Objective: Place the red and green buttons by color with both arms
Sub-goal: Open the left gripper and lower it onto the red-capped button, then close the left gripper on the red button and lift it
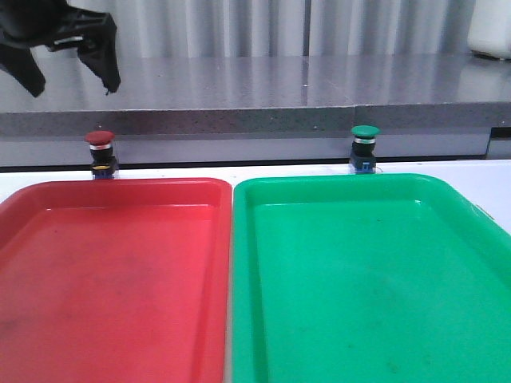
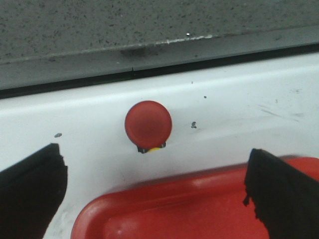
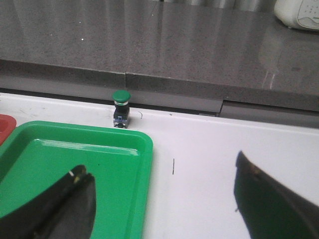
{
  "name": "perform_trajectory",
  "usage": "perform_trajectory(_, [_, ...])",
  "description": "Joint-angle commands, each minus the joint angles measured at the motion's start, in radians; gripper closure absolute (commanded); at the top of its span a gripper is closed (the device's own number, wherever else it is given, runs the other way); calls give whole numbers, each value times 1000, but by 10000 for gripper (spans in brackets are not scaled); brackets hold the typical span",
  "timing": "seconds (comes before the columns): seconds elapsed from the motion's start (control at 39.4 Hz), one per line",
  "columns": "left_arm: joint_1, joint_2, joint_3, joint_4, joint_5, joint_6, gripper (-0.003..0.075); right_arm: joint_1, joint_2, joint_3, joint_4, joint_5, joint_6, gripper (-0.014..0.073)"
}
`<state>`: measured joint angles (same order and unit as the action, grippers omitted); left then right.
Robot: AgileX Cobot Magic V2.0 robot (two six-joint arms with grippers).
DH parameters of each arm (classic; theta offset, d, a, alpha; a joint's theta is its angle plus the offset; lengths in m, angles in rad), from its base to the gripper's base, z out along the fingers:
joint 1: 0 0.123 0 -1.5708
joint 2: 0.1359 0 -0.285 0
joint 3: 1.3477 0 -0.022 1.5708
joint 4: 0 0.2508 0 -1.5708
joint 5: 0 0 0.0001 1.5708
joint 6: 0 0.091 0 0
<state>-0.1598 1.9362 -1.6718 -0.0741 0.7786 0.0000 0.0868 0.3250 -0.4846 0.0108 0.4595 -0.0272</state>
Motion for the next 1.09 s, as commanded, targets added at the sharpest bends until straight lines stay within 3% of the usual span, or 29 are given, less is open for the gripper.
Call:
perform_trajectory(0.0, [4, 32, -116, 19, 7, 0, 29, -4, 16, -36, -2, -73, -2, 6])
perform_trajectory(0.2, [4, 150, -224, 35, 8, 0, 29, -4, 16, -36, -2, -72, -2, 6])
perform_trajectory(0.58, [6, 216, -236, 31, -26, -9, 40, -4, 16, -36, -2, -72, -2, 6])
perform_trajectory(0.69, [6, 216, -236, 31, -10, -9, 140, -4, 16, -36, -2, -72, -2, 6])
perform_trajectory(0.89, [6, 216, -236, 31, 12, -9, 476, -4, 16, -36, -2, -72, -2, 6])
perform_trajectory(1.07, [6, 216, -236, 31, 14, -9, 671, -4, 16, -36, -2, -72, -2, 6])
